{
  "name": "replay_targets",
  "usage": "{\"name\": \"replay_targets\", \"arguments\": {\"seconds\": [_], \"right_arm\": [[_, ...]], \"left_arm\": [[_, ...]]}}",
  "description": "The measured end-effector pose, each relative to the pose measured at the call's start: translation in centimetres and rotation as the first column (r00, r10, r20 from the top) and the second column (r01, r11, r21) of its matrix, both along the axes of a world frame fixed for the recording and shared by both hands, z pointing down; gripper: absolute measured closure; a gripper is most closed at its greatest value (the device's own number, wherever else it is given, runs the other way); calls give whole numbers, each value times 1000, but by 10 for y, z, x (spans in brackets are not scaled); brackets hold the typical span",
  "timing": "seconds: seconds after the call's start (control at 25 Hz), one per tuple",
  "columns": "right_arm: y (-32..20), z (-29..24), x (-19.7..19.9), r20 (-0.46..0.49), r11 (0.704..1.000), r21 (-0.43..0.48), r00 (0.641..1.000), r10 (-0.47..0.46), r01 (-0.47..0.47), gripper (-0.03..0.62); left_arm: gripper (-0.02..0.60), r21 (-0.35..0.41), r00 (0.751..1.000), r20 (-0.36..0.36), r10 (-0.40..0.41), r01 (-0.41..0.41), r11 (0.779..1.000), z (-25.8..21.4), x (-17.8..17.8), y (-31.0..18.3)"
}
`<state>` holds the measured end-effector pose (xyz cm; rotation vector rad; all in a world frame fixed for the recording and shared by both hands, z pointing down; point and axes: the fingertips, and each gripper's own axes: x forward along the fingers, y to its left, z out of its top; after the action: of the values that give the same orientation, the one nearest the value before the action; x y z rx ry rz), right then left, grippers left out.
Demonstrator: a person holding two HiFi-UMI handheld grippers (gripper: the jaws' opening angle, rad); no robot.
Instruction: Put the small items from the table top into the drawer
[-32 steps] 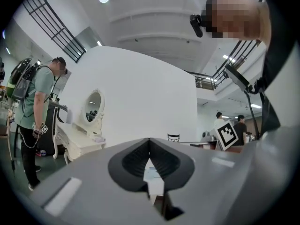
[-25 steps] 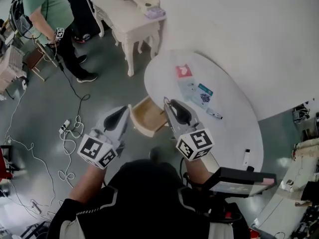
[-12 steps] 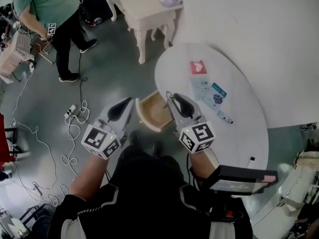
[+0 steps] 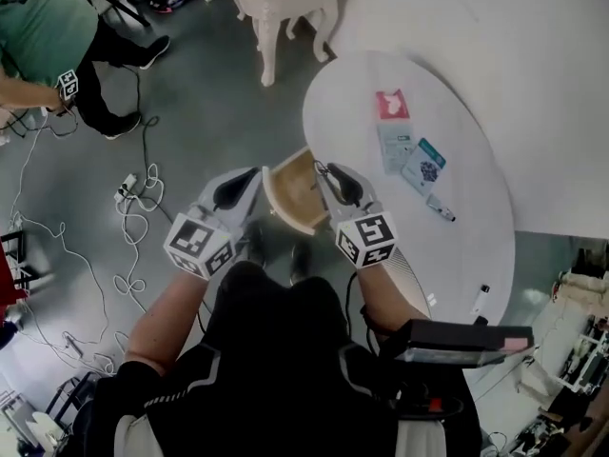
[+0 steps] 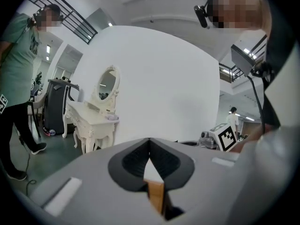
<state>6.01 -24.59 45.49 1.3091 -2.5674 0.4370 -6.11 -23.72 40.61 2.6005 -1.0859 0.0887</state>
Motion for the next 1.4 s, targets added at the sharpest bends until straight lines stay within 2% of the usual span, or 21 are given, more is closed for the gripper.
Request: {"name": "replay_targets", "arguments": {"seconds": [0.4,0.84,1.28,1.4], "right_arm": [[-11,91,-15,-68,992,-118,997,-45,37,499],[-6,171,-32,-183,974,-205,974,-135,97,499],[-2,227,-45,-224,930,-314,937,-270,192,497],[-5,240,-44,-224,923,-336,935,-273,189,497]], "left_arm": [[581,-126,998,60,24,-16,992,83,-1,-18],[580,-254,990,123,65,-32,967,158,-6,-15],[581,-324,987,135,92,-44,945,190,-1,-22],[581,-332,986,139,89,-38,942,197,-1,-28]]}}
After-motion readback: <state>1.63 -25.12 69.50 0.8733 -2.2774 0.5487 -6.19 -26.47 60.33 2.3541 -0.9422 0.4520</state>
